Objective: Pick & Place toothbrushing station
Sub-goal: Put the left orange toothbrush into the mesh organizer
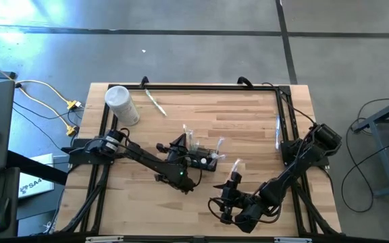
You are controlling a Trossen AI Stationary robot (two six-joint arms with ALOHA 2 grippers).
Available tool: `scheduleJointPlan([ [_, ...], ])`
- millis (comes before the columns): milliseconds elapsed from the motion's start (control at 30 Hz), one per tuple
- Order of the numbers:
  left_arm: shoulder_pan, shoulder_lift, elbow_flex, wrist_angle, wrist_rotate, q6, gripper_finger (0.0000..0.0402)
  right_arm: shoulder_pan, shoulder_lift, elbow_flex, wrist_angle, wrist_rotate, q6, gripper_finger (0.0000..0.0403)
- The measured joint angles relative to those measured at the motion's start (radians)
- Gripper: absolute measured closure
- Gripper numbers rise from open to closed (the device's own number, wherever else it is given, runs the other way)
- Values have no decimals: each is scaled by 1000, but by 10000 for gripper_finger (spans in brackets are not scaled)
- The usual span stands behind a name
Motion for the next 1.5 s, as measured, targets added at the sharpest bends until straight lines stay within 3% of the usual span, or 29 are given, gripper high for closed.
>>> scheduleJointPlan([
  [200, -3, 0, 0, -1, 1, -71, 401, 0, 0, 0, -2, 0, 0, 199],
  [667, -54, 0, 0, -5, 17, -4, 397, 0, 0, 0, -1, 0, 1, 199],
  [1000, -68, 0, 0, 1, 31, 20, 352, 0, 0, 0, 4, 0, 1, 199],
  [1333, -88, 0, 0, 29, 20, 16, 282, 0, 0, 0, 3, 0, 1, 199],
  [1500, -112, 0, 43, 20, 16, 17, 270, -1, 0, 0, 3, 0, 1, 199],
])
